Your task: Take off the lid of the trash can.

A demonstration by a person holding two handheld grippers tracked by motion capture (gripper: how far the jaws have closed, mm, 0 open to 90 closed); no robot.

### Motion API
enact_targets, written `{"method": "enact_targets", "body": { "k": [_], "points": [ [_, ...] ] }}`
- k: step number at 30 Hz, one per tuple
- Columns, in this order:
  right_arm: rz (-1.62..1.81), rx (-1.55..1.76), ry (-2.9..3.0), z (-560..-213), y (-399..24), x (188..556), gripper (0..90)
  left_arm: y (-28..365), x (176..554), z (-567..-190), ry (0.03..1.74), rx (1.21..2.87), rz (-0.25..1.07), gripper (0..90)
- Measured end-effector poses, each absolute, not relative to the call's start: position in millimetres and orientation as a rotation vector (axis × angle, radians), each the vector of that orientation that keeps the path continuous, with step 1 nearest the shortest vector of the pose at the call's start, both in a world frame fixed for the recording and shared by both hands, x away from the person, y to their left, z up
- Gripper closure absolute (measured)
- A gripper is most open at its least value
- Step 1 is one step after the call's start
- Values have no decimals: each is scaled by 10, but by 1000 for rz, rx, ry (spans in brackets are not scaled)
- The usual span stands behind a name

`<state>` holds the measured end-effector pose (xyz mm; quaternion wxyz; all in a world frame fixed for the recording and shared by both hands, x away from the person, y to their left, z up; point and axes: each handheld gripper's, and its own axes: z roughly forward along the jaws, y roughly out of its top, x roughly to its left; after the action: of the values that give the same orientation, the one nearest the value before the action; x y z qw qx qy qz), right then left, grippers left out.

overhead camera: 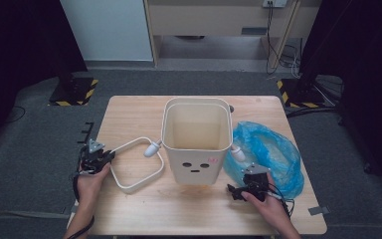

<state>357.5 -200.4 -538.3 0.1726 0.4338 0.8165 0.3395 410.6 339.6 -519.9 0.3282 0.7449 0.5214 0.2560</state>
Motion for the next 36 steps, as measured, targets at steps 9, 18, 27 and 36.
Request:
{"method": "enact_targets", "body": {
  "k": [9,18,27,36],
  "points": [
    [963,1227,2317,-5384,-2005,3575,4,3413,4093,-5190,1392,1939,657,734],
    [963,1225,2319,-5384,-2007,3574,4,3402,4007,-5021,1426,1868,683,342],
    [980,1226,2338,-5351,-2023,3551,33,3191,3923,-4899,1428,1838,635,172],
    [1066,1198,2312,-5018,-2159,3505,37,3023,3937,-4914,1413,1867,615,118]
  ]
}}
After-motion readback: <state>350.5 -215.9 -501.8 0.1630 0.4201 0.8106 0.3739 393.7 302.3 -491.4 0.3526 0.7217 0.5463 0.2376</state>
